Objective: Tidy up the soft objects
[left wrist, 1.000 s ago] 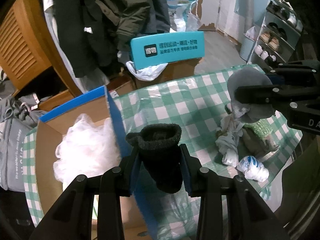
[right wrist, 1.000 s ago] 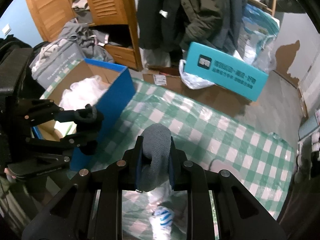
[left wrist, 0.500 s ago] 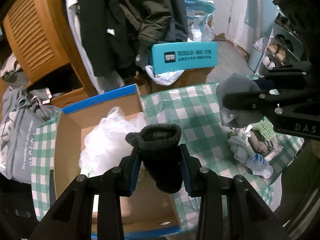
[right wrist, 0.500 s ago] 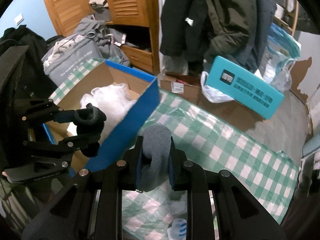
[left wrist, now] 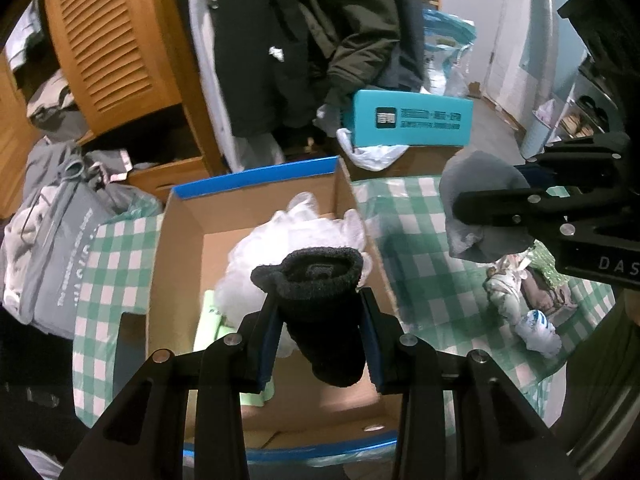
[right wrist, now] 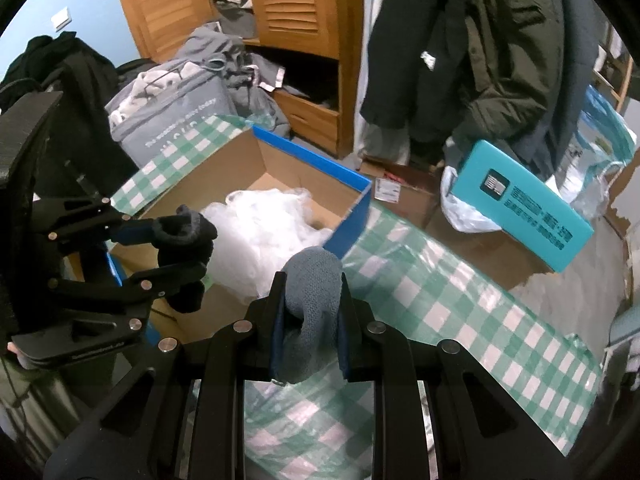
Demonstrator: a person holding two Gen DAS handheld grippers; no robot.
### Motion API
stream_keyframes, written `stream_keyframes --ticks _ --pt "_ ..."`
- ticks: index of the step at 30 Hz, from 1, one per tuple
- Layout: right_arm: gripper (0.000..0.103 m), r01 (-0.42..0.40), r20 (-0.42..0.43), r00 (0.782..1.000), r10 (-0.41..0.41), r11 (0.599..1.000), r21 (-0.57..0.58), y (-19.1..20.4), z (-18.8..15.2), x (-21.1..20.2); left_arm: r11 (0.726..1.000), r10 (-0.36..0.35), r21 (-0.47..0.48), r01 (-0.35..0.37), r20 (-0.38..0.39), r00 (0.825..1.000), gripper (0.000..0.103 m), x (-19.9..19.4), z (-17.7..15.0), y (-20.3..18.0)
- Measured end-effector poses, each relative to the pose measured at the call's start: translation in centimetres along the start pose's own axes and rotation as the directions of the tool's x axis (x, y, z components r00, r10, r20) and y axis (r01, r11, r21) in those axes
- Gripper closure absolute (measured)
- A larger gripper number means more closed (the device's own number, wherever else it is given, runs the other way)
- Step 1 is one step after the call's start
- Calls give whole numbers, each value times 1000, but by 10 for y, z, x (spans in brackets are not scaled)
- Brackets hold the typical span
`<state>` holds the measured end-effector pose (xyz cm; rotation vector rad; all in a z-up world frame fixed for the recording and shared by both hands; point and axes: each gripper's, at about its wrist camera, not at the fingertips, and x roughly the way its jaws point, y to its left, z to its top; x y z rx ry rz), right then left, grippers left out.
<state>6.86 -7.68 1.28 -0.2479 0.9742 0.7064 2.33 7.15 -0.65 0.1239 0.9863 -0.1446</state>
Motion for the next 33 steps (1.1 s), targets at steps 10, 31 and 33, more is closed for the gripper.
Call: stream_keyframes --ticks 10,31,33 --pt "84 -36 -25 999 35 998 -52 30 17 21 998 29 -48 -31 -43 999 66 11 -14 30" --pt "84 -111 -155 984 93 987 -115 74 14 71 992 68 -93 -81 -139 988 63 36 -41 61" --pt "84 -128 -172 979 107 985 -114 77 12 76 991 76 -96 -90 -145 986 61 37 -42 61"
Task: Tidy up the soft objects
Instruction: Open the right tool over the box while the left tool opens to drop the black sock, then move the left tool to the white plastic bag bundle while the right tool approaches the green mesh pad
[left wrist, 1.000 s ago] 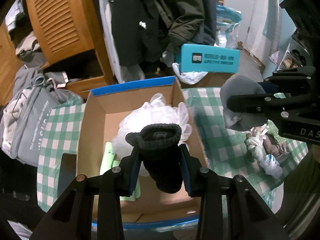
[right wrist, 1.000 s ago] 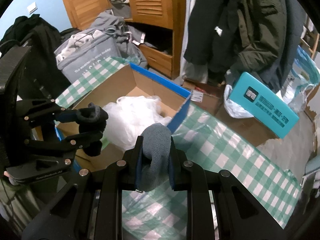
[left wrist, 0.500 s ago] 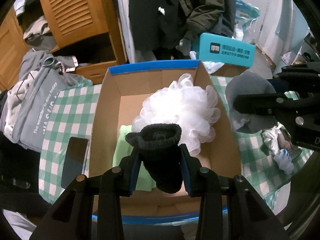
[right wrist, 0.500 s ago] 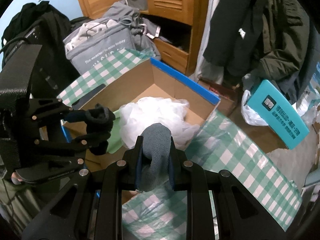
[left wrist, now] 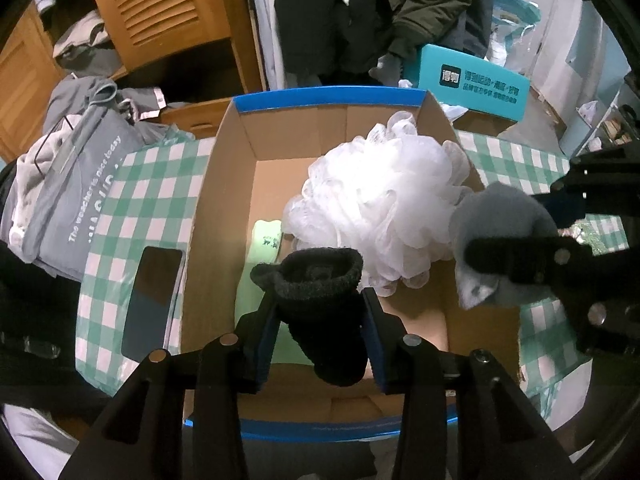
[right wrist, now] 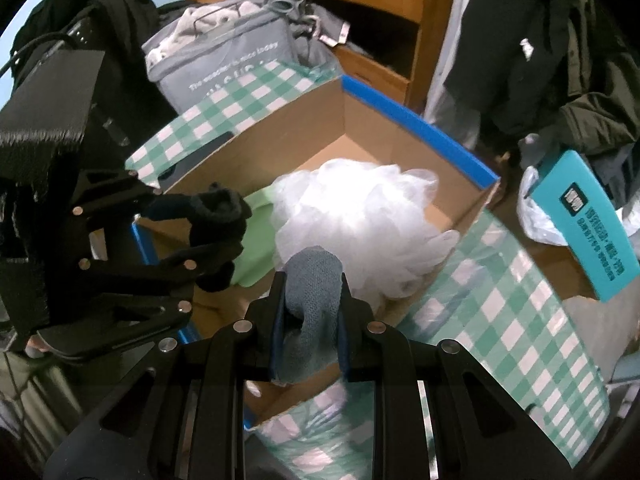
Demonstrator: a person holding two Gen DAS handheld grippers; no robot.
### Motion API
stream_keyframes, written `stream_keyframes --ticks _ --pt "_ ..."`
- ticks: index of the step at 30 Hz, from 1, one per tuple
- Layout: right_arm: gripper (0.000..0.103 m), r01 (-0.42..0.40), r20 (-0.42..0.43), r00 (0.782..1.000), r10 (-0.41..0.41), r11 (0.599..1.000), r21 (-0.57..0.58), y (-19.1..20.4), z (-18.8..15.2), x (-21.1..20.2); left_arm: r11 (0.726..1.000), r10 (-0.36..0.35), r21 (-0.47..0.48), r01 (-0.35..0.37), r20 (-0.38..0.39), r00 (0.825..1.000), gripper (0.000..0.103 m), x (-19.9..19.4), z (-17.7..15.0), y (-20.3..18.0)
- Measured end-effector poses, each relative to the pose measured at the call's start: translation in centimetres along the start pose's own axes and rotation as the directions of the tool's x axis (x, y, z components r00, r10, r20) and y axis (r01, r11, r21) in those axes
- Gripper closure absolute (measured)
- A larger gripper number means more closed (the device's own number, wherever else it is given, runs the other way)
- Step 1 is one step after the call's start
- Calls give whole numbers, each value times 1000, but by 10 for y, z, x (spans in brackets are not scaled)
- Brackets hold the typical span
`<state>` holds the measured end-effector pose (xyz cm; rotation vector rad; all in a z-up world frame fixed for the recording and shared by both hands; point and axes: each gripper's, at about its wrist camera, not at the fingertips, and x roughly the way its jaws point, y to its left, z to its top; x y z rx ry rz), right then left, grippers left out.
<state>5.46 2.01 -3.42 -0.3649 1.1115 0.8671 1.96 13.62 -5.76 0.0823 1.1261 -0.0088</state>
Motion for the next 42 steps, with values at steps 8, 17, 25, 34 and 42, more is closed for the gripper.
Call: stream_keyframes --ticks 8,17,25,34,42 --pt "69 -15 -27 1000 16 1000 17 0 -1 7 999 43 30 -43 15 999 42 -4 0 -3" --pt "49 10 0 1000 -10 998 55 -10 -1 -2 998 55 37 -56 34 998 34 -8 2 -5" --pt "46 31 12 999 -32 995 92 -23 -6 -10 997 47 65 -50 53 997 31 -13 5 -18" --pt "45 57 13 998 -59 989 137 -44 -22 -20 993 37 108 -45 73 997 30 -21 10 -39" --pt "45 79 21 996 -84 981 178 -62 -41 -35 990 25 136 -38 92 995 26 -28 15 -58"
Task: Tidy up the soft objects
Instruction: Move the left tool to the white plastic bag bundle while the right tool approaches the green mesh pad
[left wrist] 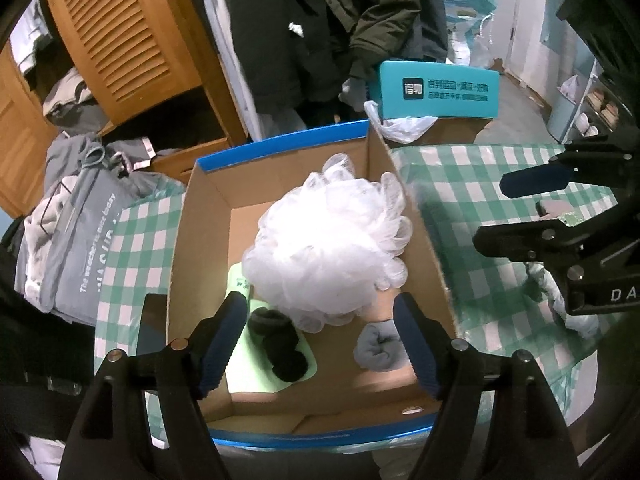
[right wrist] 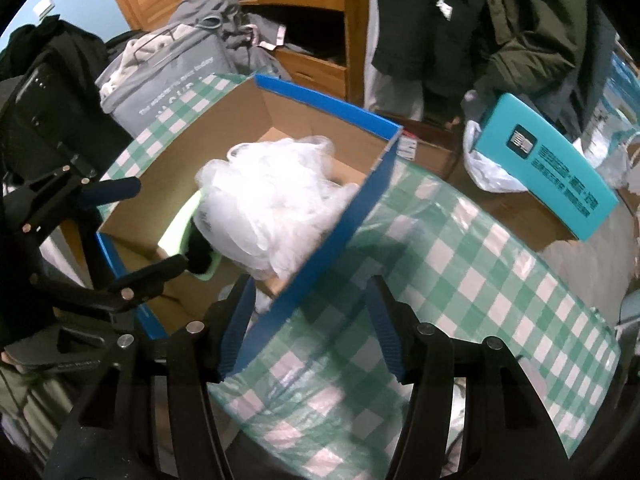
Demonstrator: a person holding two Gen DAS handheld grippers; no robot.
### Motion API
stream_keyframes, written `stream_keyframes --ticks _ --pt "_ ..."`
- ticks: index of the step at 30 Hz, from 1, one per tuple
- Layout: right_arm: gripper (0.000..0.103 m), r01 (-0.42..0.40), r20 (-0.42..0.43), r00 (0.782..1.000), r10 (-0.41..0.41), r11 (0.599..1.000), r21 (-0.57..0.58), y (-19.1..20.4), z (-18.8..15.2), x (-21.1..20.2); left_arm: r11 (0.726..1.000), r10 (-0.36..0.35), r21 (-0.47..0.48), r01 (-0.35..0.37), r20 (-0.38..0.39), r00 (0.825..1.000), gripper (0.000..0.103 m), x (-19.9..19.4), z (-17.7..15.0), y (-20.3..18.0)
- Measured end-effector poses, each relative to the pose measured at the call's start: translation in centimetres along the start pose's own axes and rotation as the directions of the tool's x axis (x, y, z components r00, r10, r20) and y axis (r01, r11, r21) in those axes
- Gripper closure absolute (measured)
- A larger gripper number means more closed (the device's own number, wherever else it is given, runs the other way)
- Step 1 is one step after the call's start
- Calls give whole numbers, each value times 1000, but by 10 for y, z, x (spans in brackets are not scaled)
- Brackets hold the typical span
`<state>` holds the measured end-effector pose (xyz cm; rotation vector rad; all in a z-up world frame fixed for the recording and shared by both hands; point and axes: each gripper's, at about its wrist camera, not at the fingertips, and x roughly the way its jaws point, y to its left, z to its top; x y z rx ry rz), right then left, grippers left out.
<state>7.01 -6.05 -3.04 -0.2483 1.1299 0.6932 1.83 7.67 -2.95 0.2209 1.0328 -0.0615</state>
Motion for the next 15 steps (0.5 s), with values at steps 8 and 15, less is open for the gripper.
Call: stream_keyframes --ticks 8,15 --pt "45 27 5 1000 -27 999 34 -23 -21 -15 999 -27 36 27 9 1000 26 -6 10 -24" --pt "39 58 21 998 -60 996 68 -45 -41 -32 995 -46 84 45 15 999 26 -11 15 -49"
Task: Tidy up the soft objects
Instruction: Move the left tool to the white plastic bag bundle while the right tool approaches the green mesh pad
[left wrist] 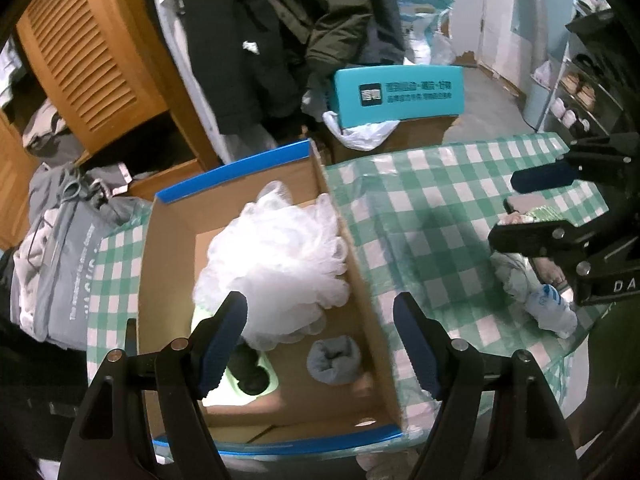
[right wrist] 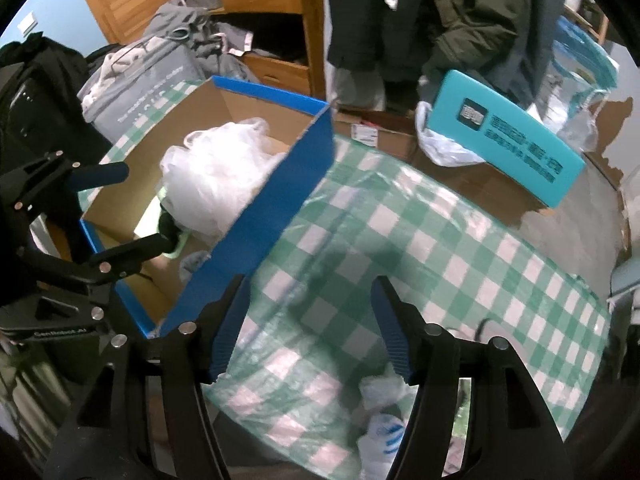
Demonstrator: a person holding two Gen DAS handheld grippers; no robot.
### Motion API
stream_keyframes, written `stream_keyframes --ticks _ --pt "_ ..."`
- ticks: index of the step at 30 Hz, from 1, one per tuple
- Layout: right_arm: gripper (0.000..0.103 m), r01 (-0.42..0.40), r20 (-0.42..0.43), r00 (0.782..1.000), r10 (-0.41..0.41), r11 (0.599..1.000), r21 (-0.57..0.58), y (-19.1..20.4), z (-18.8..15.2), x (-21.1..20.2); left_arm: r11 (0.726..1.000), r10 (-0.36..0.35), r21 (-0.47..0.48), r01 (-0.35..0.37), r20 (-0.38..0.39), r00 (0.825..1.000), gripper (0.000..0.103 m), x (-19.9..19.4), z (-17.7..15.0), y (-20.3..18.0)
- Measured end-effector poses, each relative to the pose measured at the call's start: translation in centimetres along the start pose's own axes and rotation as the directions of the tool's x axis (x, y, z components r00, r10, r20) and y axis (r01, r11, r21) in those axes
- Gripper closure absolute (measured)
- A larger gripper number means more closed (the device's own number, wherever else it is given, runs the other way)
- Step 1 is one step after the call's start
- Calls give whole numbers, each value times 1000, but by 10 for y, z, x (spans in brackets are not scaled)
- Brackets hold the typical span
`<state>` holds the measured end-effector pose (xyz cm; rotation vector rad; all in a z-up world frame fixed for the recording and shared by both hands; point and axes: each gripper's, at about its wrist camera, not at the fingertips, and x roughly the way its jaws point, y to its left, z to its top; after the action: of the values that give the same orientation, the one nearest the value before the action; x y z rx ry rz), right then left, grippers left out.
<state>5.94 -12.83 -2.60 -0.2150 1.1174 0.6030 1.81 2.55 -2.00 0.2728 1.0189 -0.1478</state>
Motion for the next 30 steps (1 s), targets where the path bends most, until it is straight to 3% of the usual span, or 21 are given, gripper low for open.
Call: stream_keyframes --ticks 20,30 --pt "39 67 6 998 -68 987 143 -78 -48 -20 990 -55 131 59 -38 998 22 15 19 -80" --pt "39 107 -23 994 -105 964 245 -121 -75 -21 982 -104 145 120 -110 988 22 41 26 -112"
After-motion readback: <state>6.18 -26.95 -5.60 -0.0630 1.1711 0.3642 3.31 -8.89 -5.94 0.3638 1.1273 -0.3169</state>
